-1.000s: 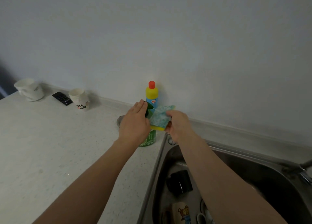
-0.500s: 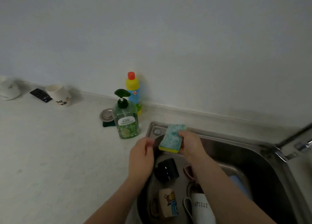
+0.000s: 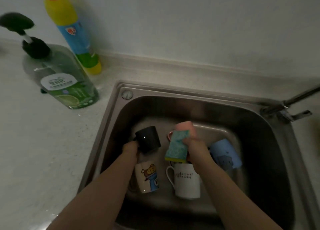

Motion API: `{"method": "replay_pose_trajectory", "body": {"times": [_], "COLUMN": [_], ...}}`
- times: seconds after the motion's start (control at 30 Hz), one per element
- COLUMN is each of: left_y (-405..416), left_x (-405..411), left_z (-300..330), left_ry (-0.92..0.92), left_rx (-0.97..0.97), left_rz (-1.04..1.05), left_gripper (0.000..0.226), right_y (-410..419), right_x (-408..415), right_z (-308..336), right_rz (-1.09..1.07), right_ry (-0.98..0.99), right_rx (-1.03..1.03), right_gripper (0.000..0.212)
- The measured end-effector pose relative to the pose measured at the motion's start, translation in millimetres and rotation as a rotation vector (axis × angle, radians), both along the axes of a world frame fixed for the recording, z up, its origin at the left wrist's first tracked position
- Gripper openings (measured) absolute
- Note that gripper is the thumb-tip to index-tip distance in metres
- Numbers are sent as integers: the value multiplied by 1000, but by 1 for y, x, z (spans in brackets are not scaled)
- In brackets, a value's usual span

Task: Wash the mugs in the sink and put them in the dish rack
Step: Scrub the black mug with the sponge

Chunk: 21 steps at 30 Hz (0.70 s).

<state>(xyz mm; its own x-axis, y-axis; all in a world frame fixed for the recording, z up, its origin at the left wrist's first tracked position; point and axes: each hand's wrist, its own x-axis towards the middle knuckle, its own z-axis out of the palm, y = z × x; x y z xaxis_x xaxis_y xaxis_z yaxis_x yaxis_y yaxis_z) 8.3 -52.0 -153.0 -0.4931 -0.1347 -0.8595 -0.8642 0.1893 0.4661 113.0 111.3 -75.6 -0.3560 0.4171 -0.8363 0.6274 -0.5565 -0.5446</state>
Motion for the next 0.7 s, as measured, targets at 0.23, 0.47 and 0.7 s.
{"method": "replay_pose_trajectory", "body": {"times": [0.23, 0.47, 0.7], "left_y": [14, 8, 7], "left_x": [2, 17, 49], "left_z": [-1, 47, 142], "left_ry": [-53, -5, 301], "left_rx": [46, 252, 331], "left_rz": [1, -107, -297], "left_gripper": [33, 10, 20], "right_y": [11, 22, 22], "right_x": [6, 29, 25], "right_z": [-7, 25, 103], "right_rz": [60, 337, 607], "right_ry": [35, 31, 206], "right_rx": [75, 510, 1093], "right_gripper": [9, 9, 24]}}
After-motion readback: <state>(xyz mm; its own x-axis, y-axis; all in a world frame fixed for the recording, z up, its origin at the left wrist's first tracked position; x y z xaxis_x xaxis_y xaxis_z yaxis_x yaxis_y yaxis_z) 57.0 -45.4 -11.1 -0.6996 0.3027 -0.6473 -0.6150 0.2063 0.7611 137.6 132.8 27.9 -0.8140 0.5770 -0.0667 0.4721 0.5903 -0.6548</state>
